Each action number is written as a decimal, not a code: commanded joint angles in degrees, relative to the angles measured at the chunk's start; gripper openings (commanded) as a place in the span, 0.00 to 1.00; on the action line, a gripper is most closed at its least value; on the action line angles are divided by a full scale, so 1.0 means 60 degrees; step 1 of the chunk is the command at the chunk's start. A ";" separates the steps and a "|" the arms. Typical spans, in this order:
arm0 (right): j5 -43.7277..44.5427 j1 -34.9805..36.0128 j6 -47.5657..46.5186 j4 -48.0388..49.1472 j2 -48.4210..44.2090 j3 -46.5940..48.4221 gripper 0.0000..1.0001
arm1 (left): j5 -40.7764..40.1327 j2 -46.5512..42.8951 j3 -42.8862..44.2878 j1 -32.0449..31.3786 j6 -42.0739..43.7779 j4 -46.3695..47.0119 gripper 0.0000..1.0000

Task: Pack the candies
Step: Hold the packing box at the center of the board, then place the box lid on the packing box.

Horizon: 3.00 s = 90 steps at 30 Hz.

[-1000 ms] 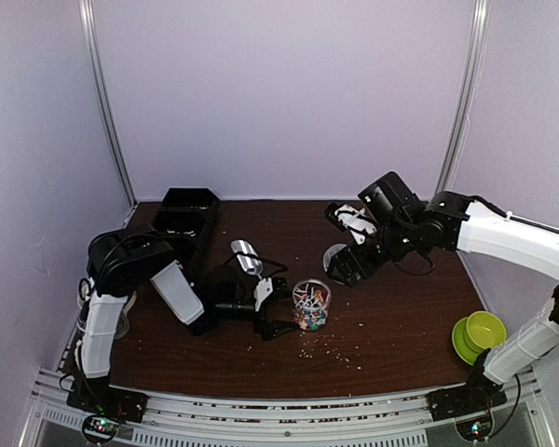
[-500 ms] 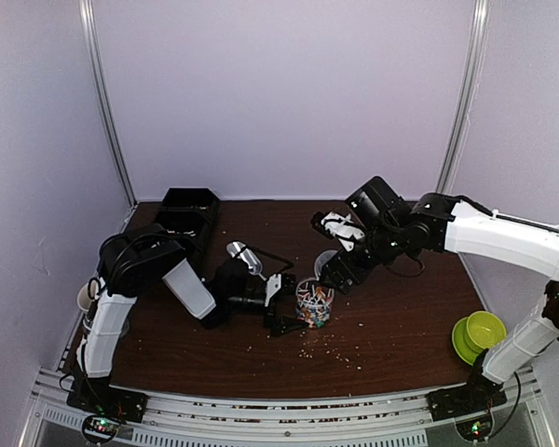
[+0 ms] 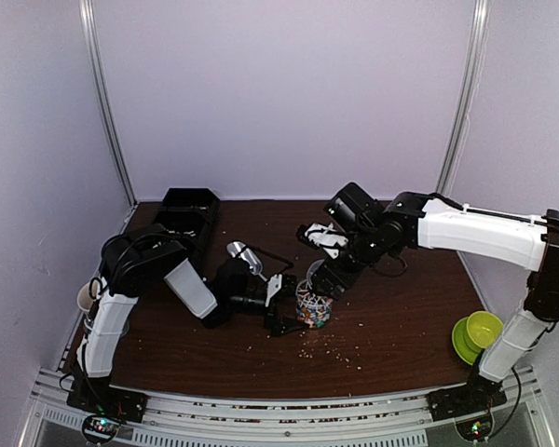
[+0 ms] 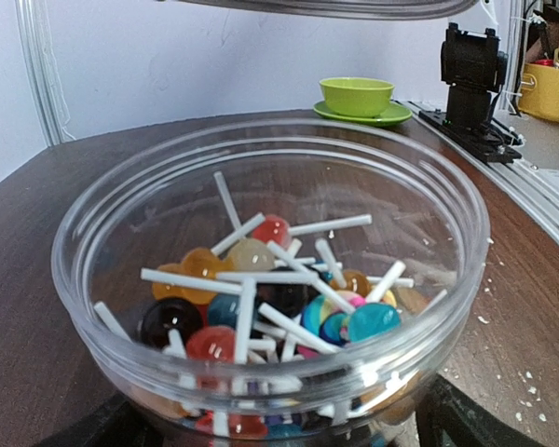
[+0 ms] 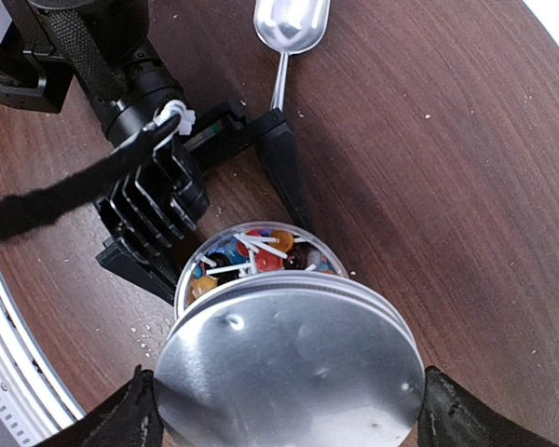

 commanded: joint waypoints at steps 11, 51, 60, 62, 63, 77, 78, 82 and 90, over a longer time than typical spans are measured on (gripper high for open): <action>-0.0228 0.0196 -0.0282 -0.1048 0.1114 0.1337 0.92 | 0.0042 0.0250 -0.0056 -0.0049 -0.0019 0.0706 0.92; 0.0089 0.0160 0.0016 -0.1587 0.2486 0.2247 0.93 | -0.0062 0.0267 -0.0089 -0.0110 -0.0021 0.0898 0.91; 0.0252 0.0161 0.0093 -0.1514 0.2488 0.2533 0.89 | -0.0060 0.0283 -0.0030 -0.0131 0.0030 0.0721 0.89; 0.0190 0.0160 0.0072 -0.1510 0.2459 0.2551 0.88 | -0.0051 0.0285 -0.0029 -0.0124 0.0039 0.0691 0.88; 0.0174 0.0160 0.0048 -0.1503 0.2452 0.2551 0.88 | -0.0055 0.0275 -0.0030 -0.0125 0.0038 0.0686 0.88; 0.0112 0.0120 0.0043 -0.1803 0.2543 0.2367 0.88 | -0.0045 0.0270 -0.0007 -0.0146 0.0076 0.0639 0.88; 0.0113 0.0111 0.0047 -0.1829 0.2560 0.2374 0.88 | -0.0073 0.0266 -0.0009 -0.0148 0.0082 0.0636 0.88; 0.0071 0.0051 0.0091 -0.1948 0.2574 0.2381 0.88 | -0.0186 0.0241 -0.0044 -0.0182 0.0227 0.0549 0.88; 0.0062 0.0013 0.0111 -0.1952 0.2638 0.2411 0.88 | -0.0253 0.0199 -0.0018 -0.0254 0.0468 0.0309 0.88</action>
